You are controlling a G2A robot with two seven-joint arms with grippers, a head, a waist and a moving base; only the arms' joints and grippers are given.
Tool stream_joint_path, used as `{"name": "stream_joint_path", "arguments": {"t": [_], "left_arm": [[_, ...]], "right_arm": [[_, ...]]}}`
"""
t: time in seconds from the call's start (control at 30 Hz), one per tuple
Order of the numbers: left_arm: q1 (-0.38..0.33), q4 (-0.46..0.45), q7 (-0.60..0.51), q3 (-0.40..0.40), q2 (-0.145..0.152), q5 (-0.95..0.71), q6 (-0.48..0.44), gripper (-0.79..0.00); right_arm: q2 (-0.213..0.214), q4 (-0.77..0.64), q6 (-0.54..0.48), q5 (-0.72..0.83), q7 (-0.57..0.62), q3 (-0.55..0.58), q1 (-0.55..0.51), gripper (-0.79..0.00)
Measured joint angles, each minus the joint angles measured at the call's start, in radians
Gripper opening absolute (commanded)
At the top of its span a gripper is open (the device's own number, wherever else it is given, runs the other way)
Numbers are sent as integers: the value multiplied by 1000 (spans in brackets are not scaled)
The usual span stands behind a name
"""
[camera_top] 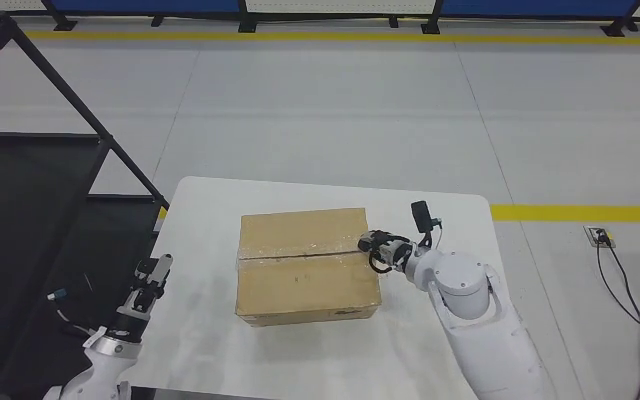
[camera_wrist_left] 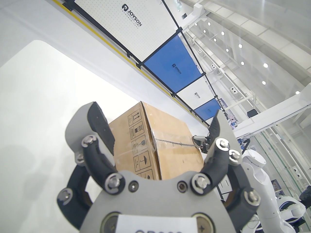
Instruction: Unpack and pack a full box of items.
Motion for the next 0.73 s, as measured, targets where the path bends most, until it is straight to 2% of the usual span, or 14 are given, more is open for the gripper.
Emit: {"name": "stream_joint_path", "arguments": {"t": [0.13,0.73], "left_arm": [[-6,2,1,4,2,5,6,0],[-26,1,0,14,10,9,22,0]], "right_arm": [[2,-7,-9,25,-36,23,-20,-785],[22,43,-46,113,-39,96,-48,-785]]}}
